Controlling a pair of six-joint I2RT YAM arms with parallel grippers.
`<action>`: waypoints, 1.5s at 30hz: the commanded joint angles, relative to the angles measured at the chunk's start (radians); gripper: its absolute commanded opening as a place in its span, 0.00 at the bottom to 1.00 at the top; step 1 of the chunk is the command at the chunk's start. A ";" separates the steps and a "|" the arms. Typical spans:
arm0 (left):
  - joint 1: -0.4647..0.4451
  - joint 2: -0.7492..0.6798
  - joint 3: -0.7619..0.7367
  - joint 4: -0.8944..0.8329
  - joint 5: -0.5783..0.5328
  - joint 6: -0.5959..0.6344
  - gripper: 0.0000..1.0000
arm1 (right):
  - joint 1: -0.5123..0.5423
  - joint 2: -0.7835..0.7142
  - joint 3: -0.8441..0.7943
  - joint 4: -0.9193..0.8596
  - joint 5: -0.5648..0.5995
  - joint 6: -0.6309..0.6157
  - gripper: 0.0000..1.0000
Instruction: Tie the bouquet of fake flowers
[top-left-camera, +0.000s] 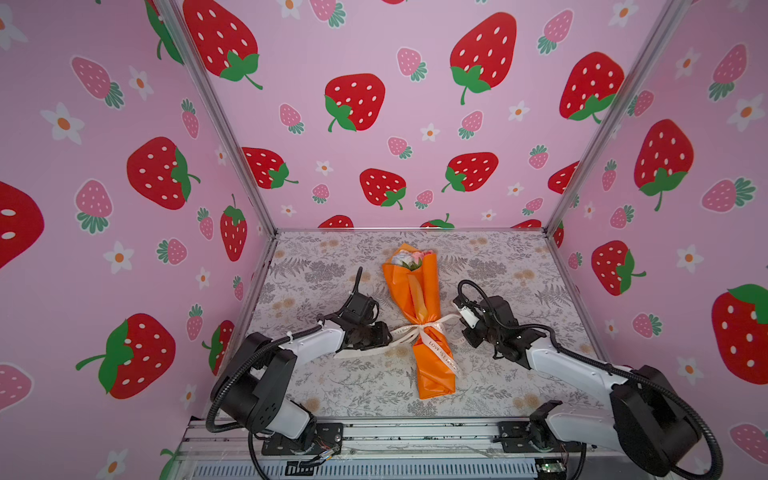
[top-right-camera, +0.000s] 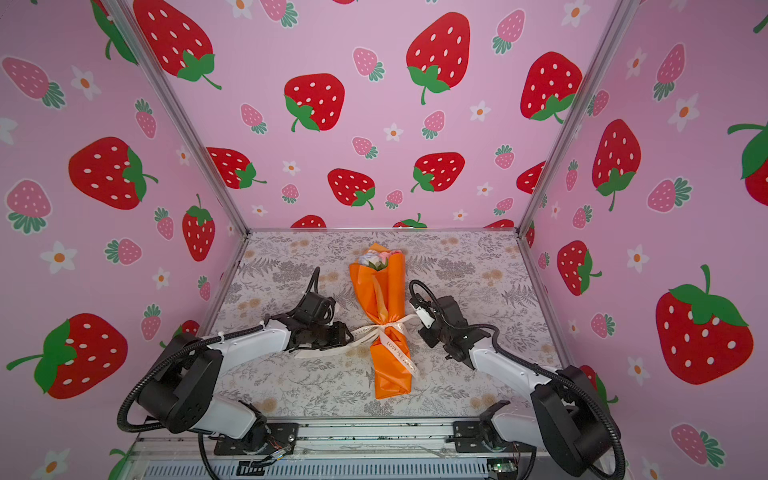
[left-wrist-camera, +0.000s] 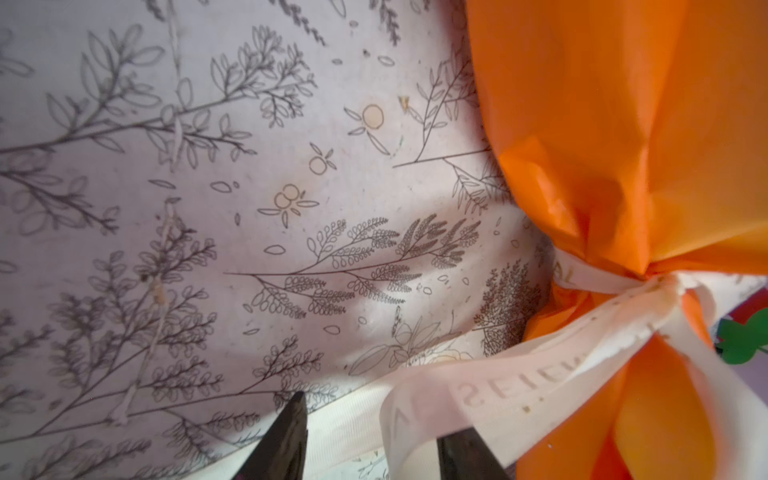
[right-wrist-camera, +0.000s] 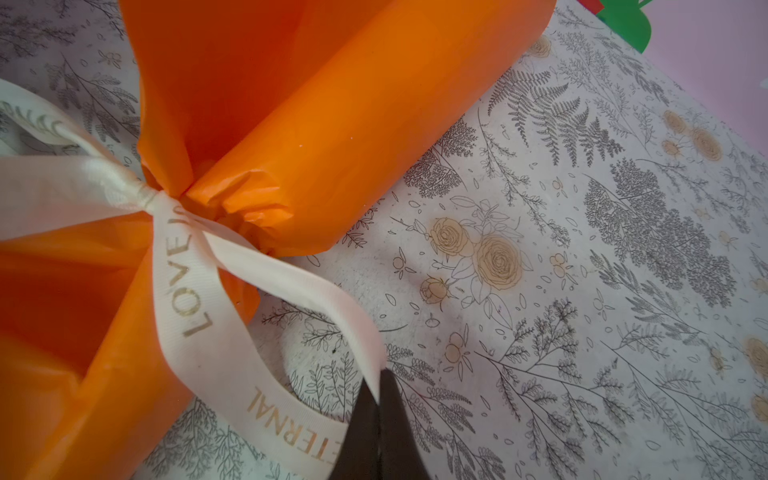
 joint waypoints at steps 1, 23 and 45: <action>0.000 -0.006 -0.032 0.108 0.020 -0.106 0.49 | 0.007 -0.005 -0.015 0.007 -0.012 0.002 0.00; -0.069 0.020 -0.015 0.091 -0.012 -0.088 0.08 | 0.013 0.042 -0.004 -0.002 0.052 0.006 0.00; -0.103 0.004 0.294 -0.703 -0.523 0.902 0.00 | 0.010 0.065 0.002 -0.029 0.370 -0.045 0.00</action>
